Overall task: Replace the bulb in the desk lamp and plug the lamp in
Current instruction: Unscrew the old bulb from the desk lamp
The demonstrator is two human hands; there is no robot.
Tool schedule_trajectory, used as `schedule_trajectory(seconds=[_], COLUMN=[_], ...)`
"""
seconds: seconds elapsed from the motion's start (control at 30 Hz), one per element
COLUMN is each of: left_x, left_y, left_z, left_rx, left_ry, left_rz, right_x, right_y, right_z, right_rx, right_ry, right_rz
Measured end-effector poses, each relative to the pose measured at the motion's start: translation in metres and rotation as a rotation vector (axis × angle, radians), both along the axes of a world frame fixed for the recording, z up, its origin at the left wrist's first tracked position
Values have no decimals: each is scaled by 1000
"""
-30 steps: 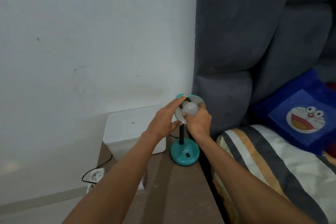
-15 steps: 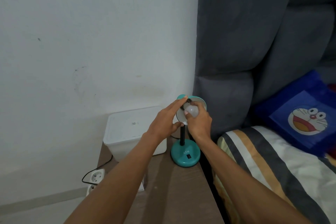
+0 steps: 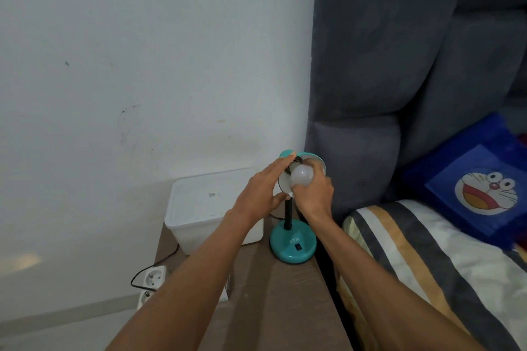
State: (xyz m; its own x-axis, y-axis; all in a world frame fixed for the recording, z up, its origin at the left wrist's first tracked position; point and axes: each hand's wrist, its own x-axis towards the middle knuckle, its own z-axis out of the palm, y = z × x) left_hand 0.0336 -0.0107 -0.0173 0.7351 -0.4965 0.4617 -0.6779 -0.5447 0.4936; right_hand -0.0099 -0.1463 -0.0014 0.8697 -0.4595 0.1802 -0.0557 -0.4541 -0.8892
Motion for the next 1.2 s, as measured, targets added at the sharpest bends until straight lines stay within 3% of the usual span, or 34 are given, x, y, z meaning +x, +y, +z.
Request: schedule_trajectory(seconds=[0.27, 0.6, 1.0, 1.2], left_x=[-2, -3, -6, -17], left_y=[-1, 0, 1, 2], left_z=[2, 4, 6, 17], left_rx=[4, 0, 9, 138], left_ry=[12, 24, 51, 72], left_rz=[-3, -5, 24, 23], right_x=[-5, -4, -19, -40], right_y=[0, -3, -10, -18], right_z=[-1, 1, 0, 7], right_rx=[-117, -237, -150, -152], right_ry=[-29, -53, -92, -110], right_rz=[-40, 56, -19, -63])
